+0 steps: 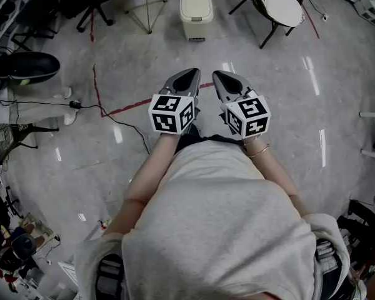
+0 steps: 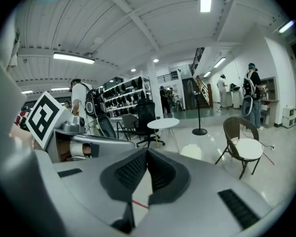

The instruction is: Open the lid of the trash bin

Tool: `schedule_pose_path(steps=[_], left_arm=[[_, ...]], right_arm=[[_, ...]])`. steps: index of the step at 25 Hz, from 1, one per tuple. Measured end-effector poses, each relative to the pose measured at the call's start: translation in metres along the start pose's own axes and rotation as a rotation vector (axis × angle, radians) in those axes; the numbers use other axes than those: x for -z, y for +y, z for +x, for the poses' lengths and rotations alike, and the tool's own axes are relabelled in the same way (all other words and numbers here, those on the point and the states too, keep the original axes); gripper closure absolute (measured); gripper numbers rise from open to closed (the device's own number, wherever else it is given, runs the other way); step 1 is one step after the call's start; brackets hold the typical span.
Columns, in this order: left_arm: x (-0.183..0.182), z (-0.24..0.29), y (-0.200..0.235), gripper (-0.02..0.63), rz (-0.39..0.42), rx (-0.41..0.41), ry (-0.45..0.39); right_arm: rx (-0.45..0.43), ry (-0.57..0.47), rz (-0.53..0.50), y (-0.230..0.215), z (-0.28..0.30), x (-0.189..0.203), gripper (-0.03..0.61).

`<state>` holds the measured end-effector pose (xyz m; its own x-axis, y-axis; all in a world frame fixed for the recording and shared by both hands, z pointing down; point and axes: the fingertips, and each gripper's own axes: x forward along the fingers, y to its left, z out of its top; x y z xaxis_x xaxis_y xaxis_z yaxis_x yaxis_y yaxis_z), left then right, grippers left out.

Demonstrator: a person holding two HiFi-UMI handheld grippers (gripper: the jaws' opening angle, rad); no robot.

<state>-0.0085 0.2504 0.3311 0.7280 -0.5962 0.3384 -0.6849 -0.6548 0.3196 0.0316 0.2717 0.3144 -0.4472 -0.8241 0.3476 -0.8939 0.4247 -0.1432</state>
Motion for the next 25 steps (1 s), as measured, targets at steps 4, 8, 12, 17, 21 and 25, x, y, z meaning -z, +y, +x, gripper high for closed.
schedule_pose_path(steps=[4,8,12,17,21,25], left_arm=[[-0.015,0.018,0.030,0.607,-0.001,0.014,0.014],[-0.023,0.031,0.053,0.606,-0.028,0.019,0.016],[-0.027,0.044,0.069,0.607,-0.058,0.023,0.023],[-0.034,0.064,0.081,0.607,-0.064,0.017,0.033],[-0.040,0.084,0.106,0.607,-0.065,-0.009,0.046],[-0.050,0.105,0.135,0.606,-0.059,-0.039,0.045]], right_arm=[[0.025,0.007,0.000,-0.006,0.035,-0.012,0.571],[0.019,0.030,-0.013,-0.003,0.058,-0.018,0.571],[0.016,0.039,-0.010,-0.013,0.074,-0.021,0.571],[0.012,0.036,0.004,-0.037,0.098,-0.032,0.571],[-0.033,0.039,-0.002,-0.049,0.134,-0.040,0.571],[-0.056,0.022,-0.021,-0.068,0.171,-0.054,0.571]])
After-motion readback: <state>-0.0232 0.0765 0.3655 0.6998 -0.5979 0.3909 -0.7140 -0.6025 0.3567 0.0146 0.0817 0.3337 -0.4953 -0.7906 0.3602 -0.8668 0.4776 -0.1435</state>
